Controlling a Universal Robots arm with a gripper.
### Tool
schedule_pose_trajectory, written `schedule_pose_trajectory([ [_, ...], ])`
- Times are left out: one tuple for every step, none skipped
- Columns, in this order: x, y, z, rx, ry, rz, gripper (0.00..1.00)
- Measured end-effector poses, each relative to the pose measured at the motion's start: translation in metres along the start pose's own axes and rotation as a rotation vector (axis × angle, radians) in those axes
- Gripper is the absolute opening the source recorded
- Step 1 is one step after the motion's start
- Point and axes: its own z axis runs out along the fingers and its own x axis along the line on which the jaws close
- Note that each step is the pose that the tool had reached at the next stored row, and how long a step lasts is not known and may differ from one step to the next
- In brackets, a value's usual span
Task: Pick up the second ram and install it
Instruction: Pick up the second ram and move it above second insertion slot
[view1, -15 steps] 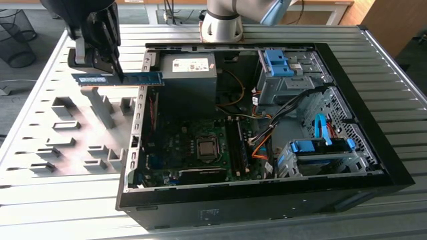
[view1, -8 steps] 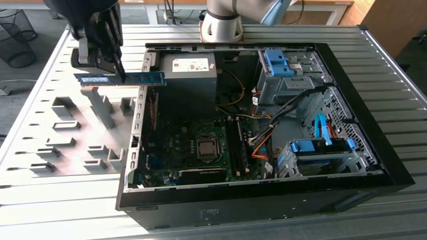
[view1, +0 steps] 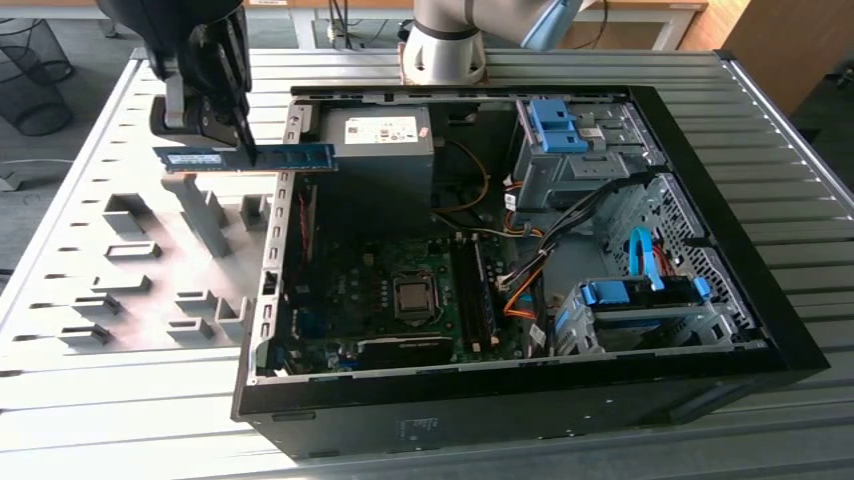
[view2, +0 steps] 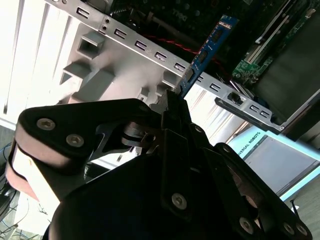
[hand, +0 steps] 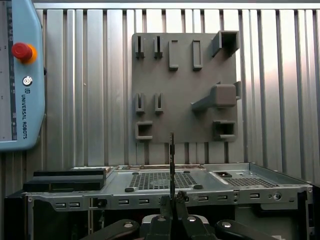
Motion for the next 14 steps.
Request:
schedule_pose_trajectory([
  [0.0, -0.0005, 0.0, 0.0, 0.0, 0.0, 0.14],
  [0.0, -0.001, 0.0, 0.0001, 0.0, 0.0, 0.14],
  [-0.0001, -0.0015, 0.0, 0.0, 0.0, 0.0, 0.14],
  [-0.0001, -0.002, 0.0, 0.0, 0.0, 0.0, 0.14],
  [-0.0001, -0.0025, -0.0001, 0.0, 0.0, 0.0, 0.14],
  [-0.0001, -0.0029, -0.0001, 0.0001, 0.0, 0.0, 0.14],
  [-0.0001, -0.0034, -0.0001, 0.0, 0.0001, 0.0, 0.14],
  [-0.0002, -0.0039, -0.0001, 0.0, 0.0, 0.0, 0.14],
  [-0.0002, -0.0043, -0.0001, 0.0, 0.0, 0.0, 0.14],
  [-0.0002, -0.0049, -0.0001, 0.0, 0.0, 0.0, 0.14],
  [-0.0002, -0.0053, -0.0002, 0.0, 0.0001, 0.0, 0.14],
  [-0.0002, -0.0058, -0.0002, 0.0, 0.0001, 0.0, 0.14],
  [-0.0002, -0.0062, -0.0002, 0.0, 0.0, 0.0, 0.14],
  [-0.0003, -0.0067, -0.0002, 0.0, 0.0, 0.0, 0.14],
])
